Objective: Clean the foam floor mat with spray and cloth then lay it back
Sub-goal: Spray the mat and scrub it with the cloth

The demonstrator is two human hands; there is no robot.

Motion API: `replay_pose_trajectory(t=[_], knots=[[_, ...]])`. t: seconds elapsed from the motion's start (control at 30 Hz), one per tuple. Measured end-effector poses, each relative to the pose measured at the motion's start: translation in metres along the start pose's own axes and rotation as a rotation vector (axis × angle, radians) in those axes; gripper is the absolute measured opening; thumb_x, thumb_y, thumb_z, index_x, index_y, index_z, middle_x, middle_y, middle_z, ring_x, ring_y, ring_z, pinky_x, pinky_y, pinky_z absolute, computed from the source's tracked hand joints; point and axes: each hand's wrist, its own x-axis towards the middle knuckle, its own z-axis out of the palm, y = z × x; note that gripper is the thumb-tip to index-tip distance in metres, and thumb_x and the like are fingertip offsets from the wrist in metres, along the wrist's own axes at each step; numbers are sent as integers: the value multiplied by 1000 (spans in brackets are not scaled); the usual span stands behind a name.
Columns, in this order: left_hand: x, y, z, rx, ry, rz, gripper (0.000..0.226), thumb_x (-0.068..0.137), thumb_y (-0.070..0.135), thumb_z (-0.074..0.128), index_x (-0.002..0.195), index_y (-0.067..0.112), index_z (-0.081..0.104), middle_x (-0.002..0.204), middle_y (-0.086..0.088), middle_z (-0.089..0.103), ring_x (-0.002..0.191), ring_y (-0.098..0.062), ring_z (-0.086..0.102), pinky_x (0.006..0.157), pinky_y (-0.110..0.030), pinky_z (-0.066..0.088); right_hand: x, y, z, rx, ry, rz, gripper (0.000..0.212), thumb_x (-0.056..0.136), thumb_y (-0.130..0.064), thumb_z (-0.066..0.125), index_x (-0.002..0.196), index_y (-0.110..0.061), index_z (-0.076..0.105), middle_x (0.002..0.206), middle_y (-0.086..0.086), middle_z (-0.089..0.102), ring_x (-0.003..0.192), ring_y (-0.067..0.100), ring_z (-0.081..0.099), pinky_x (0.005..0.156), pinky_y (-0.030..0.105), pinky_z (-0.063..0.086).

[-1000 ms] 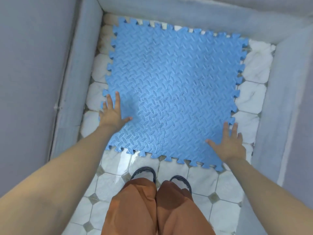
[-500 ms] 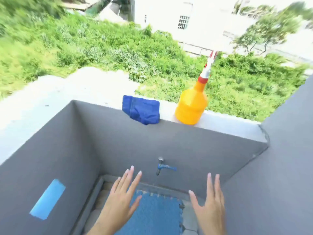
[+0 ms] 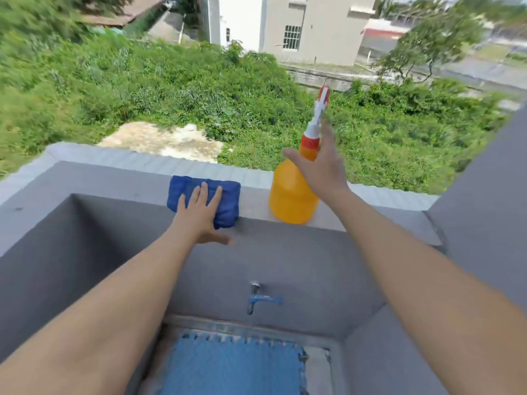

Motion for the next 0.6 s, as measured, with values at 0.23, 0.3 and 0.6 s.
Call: replay_pose_trajectory(t=[0.23,0.3,0.6], knots=[[8,-9,22,40,137,41,89,90,54,51,154,26,-4,161,-10,-8,149,-26,-1,117,-46,4,10,32,41,66,273,18,39,87,-40,64,115,-17,52,72,-14,51,74,19,55,66,28,37],[9,-12,25,51,158,55,84,92,49,51,154,27,-2,162,-10,-6,149,-26,1,117,-45,6,10,32,46,67,297,22,41,85,-38,65,117,-17,51,76,-13,54,75,21,56,65,28,38],[2,-10,6,-120,134,77,63,96,5,40,153,21,18,161,-12,9,148,-25,11,116,-46,12,1,11,32,26,251,66,99,81,-38,68,157,-20,8,71,-10,48,64,13,50,57,26,34]])
